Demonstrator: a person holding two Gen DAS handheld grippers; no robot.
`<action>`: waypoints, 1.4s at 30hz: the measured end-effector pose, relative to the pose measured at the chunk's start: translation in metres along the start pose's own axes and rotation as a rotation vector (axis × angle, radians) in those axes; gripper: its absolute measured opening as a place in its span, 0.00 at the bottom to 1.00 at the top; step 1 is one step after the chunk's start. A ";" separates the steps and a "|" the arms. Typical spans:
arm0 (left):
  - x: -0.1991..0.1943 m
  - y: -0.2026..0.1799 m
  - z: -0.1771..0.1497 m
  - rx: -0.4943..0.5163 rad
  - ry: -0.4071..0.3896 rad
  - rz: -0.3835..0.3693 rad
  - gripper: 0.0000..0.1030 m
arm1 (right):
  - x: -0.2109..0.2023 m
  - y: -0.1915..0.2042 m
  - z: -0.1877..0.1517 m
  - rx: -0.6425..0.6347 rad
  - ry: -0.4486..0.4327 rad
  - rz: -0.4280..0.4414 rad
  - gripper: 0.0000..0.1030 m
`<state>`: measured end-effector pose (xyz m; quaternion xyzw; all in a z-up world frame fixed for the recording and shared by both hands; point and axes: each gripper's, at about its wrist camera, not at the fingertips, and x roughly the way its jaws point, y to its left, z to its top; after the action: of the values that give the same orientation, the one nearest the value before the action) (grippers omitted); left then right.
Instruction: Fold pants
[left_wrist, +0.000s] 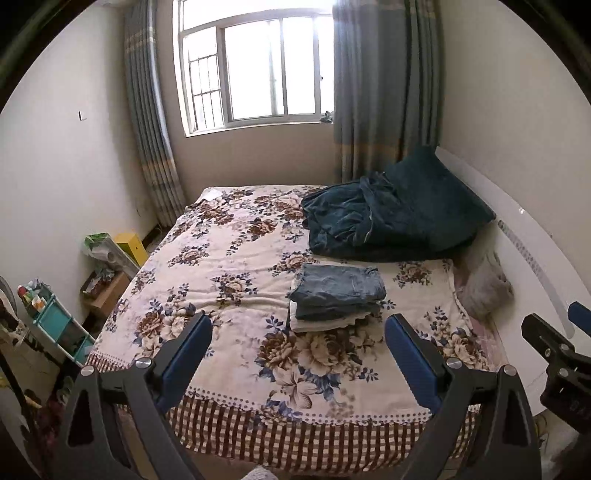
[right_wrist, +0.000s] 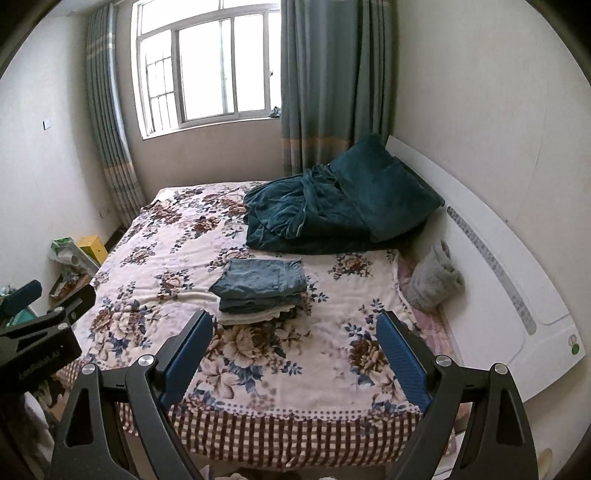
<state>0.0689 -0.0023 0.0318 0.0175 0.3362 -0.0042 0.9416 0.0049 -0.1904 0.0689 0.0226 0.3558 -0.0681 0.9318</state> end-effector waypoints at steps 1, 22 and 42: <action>-0.002 0.000 0.000 -0.001 0.000 0.005 0.95 | 0.001 -0.001 0.000 0.000 -0.002 -0.002 0.94; 0.092 -0.017 0.027 0.018 0.096 0.060 1.00 | 0.144 -0.006 0.034 0.025 0.091 -0.032 0.95; 0.117 -0.015 0.042 0.018 0.097 0.080 1.00 | 0.182 -0.001 0.046 0.043 0.110 -0.028 0.95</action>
<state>0.1856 -0.0187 -0.0100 0.0395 0.3806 0.0313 0.9234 0.1690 -0.2155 -0.0179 0.0411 0.4054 -0.0873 0.9090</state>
